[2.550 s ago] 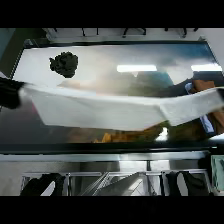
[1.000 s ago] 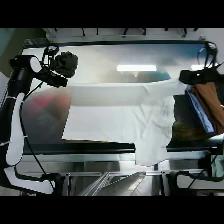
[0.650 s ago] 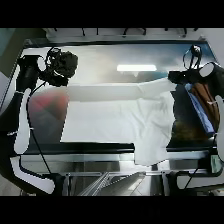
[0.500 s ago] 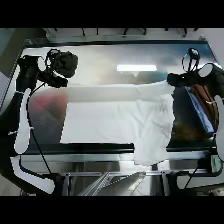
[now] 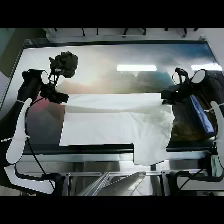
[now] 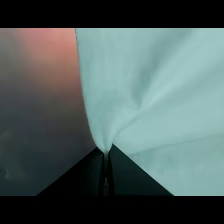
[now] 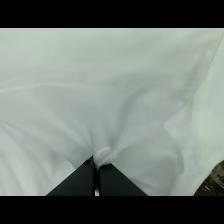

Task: Fold the shirts.

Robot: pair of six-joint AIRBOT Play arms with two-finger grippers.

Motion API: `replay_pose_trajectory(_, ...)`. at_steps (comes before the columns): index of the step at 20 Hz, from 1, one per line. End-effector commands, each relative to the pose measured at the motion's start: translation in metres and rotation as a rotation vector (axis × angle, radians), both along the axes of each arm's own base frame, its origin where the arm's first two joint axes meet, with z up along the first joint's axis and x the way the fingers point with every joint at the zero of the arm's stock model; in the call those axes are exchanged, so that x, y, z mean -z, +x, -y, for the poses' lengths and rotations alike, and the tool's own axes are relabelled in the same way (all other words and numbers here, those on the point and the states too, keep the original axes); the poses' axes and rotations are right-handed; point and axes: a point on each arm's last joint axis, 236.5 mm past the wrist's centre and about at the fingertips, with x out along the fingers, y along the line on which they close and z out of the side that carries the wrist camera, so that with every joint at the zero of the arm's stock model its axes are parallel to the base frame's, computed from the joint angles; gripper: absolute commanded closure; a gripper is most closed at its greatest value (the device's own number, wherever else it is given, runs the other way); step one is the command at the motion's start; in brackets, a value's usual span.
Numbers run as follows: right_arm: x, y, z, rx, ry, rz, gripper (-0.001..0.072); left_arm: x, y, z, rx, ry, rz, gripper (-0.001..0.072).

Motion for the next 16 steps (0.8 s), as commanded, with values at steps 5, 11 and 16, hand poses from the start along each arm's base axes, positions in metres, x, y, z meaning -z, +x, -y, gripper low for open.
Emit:
replay_pose_trajectory(5,0.017,-0.035,-0.002,0.038,-0.012,-0.092,0.0690,0.013,-0.018,0.000,0.001,0.002,-0.049,0.0692)
replay_pose_trajectory(11,0.020,-0.034,0.001,0.064,-0.011,-0.090,0.0128,0.014,-0.019,0.021,-0.020,-0.101,-0.055,0.0294)
replay_pose_trajectory(16,-0.016,-0.056,0.005,-0.011,0.001,-0.097,0.0010,0.007,-0.047,0.020,-0.066,-0.127,-0.174,-0.0002)
